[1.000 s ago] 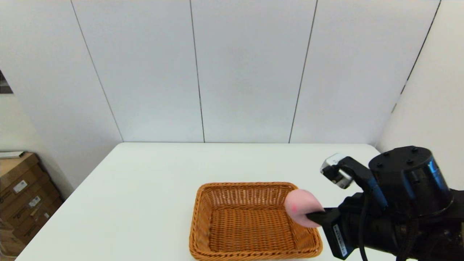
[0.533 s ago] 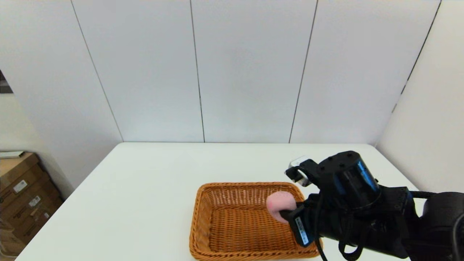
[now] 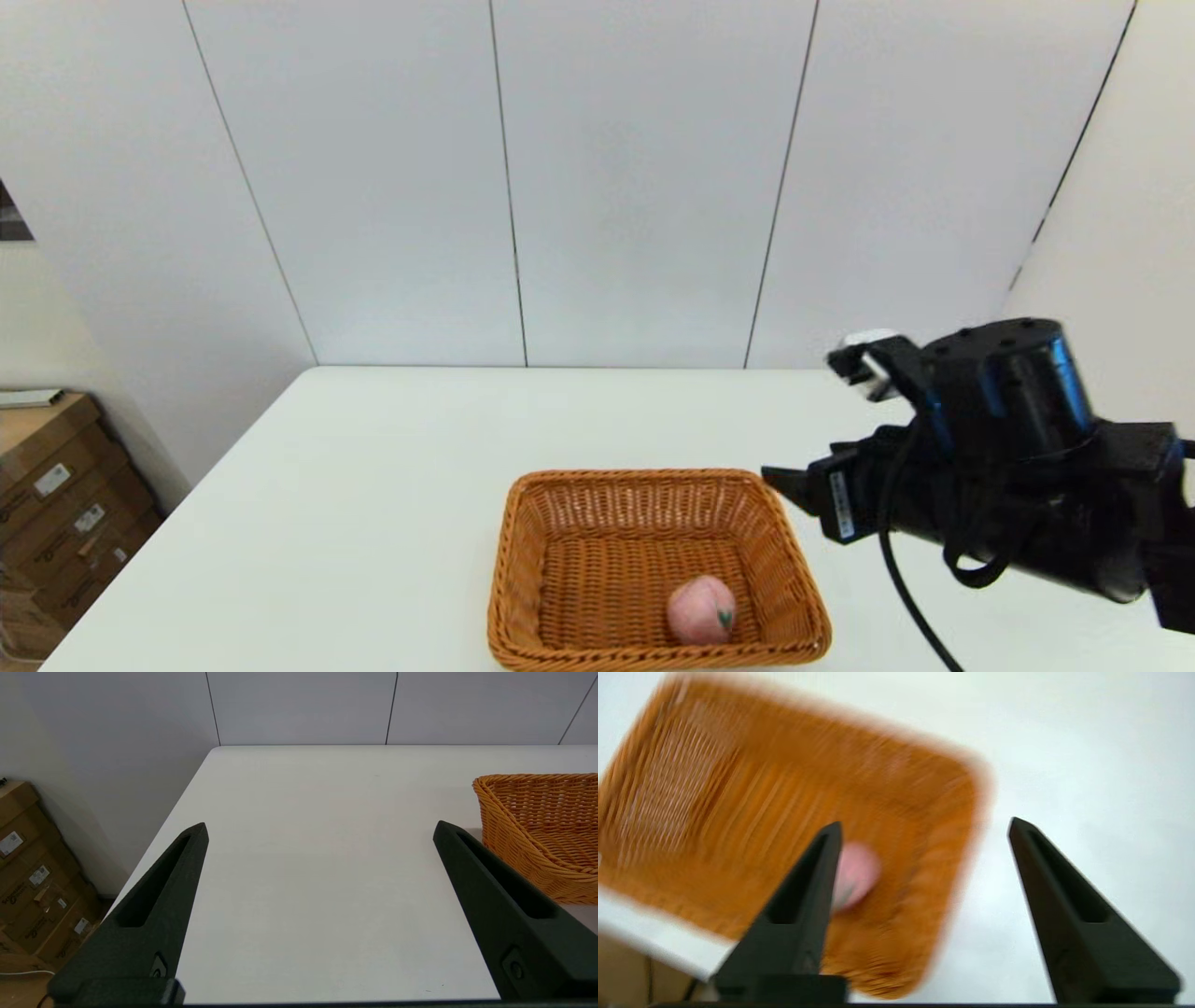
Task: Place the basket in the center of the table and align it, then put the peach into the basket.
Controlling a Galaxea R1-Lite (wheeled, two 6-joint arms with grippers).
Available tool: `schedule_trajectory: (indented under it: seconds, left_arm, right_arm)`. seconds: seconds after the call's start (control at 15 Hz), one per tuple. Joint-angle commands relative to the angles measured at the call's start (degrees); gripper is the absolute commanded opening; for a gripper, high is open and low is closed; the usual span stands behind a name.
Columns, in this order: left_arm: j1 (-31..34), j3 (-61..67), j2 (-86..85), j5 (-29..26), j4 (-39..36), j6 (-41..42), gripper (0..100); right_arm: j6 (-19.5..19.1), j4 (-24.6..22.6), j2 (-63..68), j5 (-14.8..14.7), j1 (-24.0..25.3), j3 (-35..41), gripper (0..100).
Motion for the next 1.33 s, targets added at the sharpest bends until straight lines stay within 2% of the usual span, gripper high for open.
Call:
schedule_trajectory:
  seconds: [0.07, 0.13, 0.27, 0.33, 0.4, 0.47, 0.6, 0.8, 1.0, 1.27, 1.33]
  left_arm:
    - [0.0, 0.0, -0.1, 0.0, 0.0, -0.1, 100]
    - [0.0, 0.0, -0.1, 0.0, -0.1, -0.2, 100]
    - [0.0, 0.0, -0.1, 0.0, -0.1, -0.3, 100]
    - [0.0, 0.0, -0.1, 0.0, -0.1, -0.3, 100]
    - [0.0, 0.0, -0.1, -0.1, -0.1, -0.1, 100]
    - [0.0, 0.0, 0.0, -0.1, -0.1, 0.0, 100]
    - [0.0, 0.0, 0.0, -0.1, 0.0, -0.1, 100]
    - [0.0, 0.0, -0.1, -0.1, 0.0, 0.0, 100]
    - [0.0, 0.0, -0.1, 0.0, 0.0, -0.1, 100]
    - [0.0, 0.0, -0.1, -0.1, 0.0, 0.0, 100]
    - [0.0, 0.0, -0.1, 0.0, 0.0, 0.0, 100]
  right_arm:
    - [-4.4, 3.0, -19.2, -4.4, -11.2, 2.8, 100]
    - [-8.0, 6.3, -24.9, -4.5, -12.4, 5.1, 100]
    - [-17.7, 12.2, -35.6, -4.5, -13.9, 9.3, 100]
    - [-21.0, 13.2, -41.0, -4.1, -14.7, 11.5, 100]
    - [-24.0, 13.6, -46.2, -4.0, -19.0, 14.4, 100]
    - [-24.7, 13.6, -49.4, -4.0, -22.3, 16.1, 100]
    - [-24.6, 14.6, -57.3, -4.0, -26.6, 19.7, 100]
    - [-22.8, 20.3, -69.7, -3.7, -29.9, 23.4, 100]
    - [-17.2, 20.2, -77.1, -3.7, -31.9, 25.8, 100]
    - [-11.6, 19.4, -84.4, -3.4, -33.4, 30.3, 100]
    - [-11.7, 19.4, -86.9, -1.9, -33.3, 32.3, 100]
